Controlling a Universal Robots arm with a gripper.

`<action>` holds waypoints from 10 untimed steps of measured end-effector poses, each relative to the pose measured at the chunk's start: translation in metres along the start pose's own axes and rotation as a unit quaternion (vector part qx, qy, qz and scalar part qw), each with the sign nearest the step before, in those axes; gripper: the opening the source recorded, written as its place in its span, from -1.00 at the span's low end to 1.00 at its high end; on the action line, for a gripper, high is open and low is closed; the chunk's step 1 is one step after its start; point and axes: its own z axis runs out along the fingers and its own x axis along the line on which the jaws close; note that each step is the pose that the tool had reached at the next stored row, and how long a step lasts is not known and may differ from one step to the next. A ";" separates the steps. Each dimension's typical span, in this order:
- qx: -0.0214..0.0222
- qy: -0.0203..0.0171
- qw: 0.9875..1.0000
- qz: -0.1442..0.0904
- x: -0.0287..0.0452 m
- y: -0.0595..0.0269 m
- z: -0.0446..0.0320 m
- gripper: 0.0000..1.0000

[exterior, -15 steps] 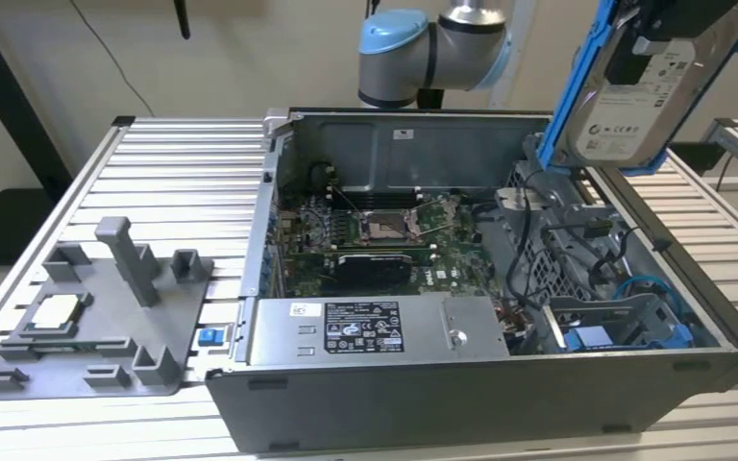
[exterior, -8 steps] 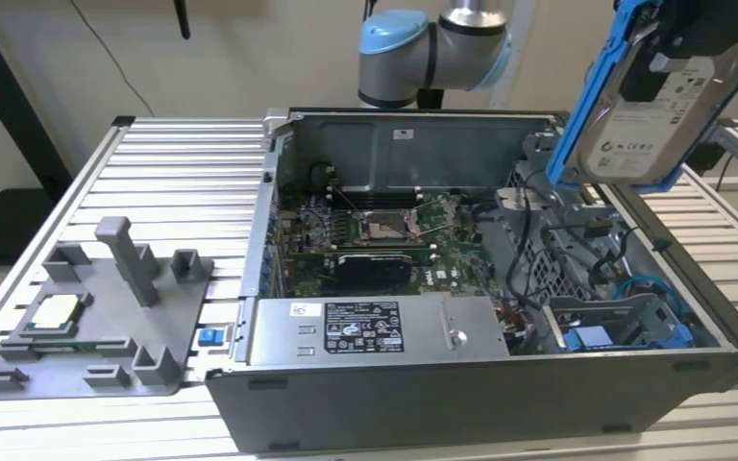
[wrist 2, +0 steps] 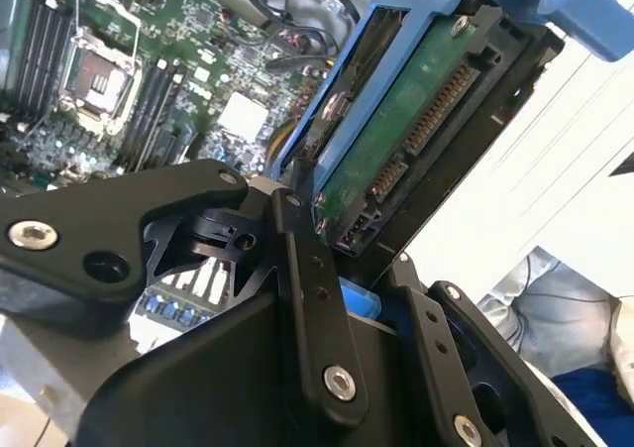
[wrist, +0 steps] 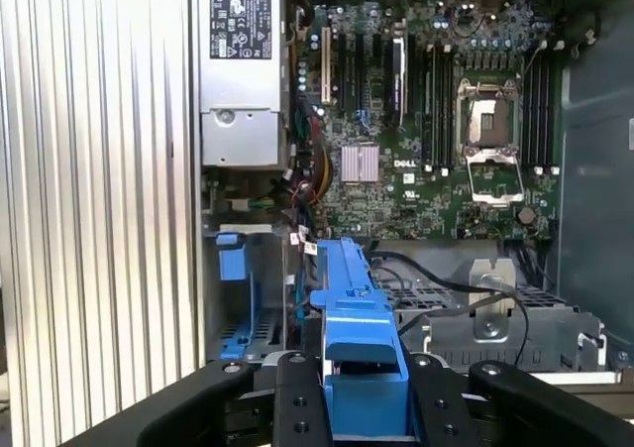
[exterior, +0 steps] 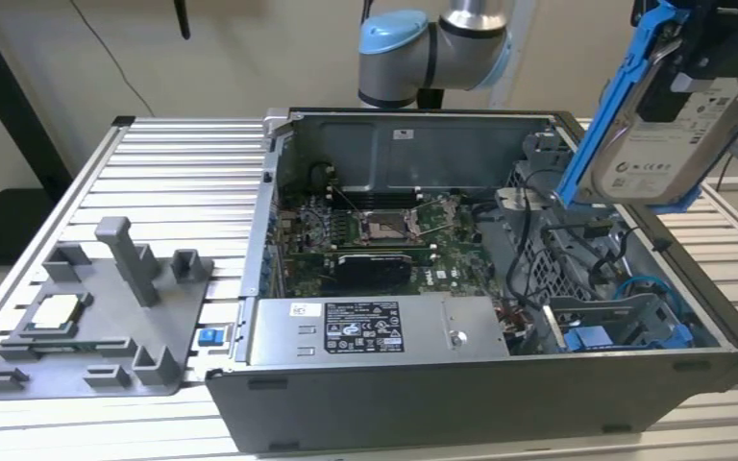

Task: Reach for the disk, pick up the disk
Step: 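Pick up the disk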

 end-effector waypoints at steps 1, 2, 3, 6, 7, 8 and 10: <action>0.000 0.000 1.000 0.000 0.0033 -0.0002 0.0003 -1.00; 0.000 0.000 1.000 0.000 0.0062 -0.0003 0.0005 -1.00; 0.000 0.000 1.000 0.000 0.0092 -0.0005 0.0009 -1.00; 0.000 0.000 1.000 0.000 0.0212 -0.0010 0.0023 -1.00; 0.000 0.000 1.000 0.000 0.0245 -0.0012 0.0028 -1.00; 0.000 0.000 1.000 0.000 0.0272 -0.0013 0.0034 -1.00; 0.000 0.000 1.000 0.000 0.0306 -0.0014 0.0045 -1.00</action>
